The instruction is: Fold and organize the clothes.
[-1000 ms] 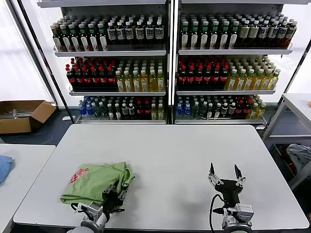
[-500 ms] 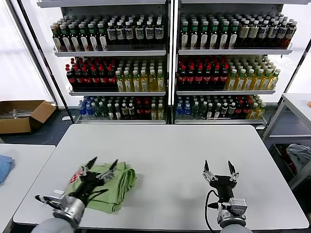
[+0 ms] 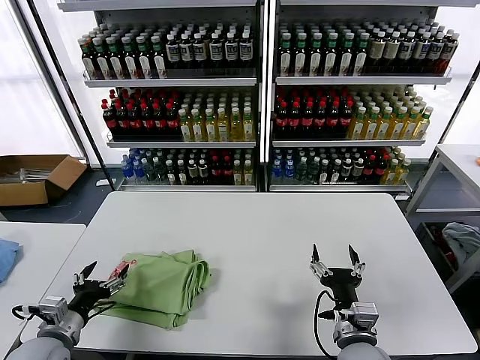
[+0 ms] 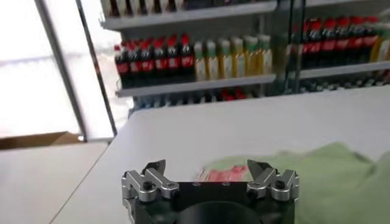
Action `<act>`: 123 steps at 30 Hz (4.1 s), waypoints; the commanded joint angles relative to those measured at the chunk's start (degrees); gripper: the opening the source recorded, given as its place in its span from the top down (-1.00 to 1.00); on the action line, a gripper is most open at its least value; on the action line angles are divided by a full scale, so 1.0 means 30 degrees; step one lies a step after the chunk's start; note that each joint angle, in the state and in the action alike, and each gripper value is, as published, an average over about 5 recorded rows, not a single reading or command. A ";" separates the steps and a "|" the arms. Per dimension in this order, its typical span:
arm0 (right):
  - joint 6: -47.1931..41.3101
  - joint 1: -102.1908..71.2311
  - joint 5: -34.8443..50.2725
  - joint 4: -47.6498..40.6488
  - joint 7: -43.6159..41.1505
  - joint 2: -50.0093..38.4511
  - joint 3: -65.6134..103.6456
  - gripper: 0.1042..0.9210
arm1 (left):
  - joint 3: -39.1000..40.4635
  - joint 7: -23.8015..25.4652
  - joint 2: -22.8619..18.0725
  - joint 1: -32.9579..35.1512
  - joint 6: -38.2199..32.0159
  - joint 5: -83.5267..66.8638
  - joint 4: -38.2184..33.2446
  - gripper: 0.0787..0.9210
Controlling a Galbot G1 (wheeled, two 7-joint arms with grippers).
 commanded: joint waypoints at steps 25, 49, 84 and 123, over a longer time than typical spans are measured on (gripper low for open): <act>0.0101 -0.0677 -0.0647 -0.0065 0.0040 0.0706 0.0147 -0.76 | 0.0165 0.2976 -0.0291 -0.0366 0.0874 -0.2952 0.2685 -0.12; -0.0112 -0.0213 -0.0571 -0.0351 0.0184 0.0506 0.0276 -0.76 | -0.2769 0.1923 0.0765 -0.0947 -0.0262 -0.3658 0.3090 0.89; -0.0012 -0.2007 -0.2800 -0.1350 -0.0029 0.2192 0.0284 -0.76 | 1.2825 0.0808 -0.4918 -0.5029 -0.0282 0.3238 -0.0627 0.89; -0.6194 0.5545 1.3812 -0.2993 0.6363 0.3450 -0.6607 -0.76 | 0.5931 -0.3409 -0.3667 -0.2710 -0.0813 0.2060 -0.2627 -0.76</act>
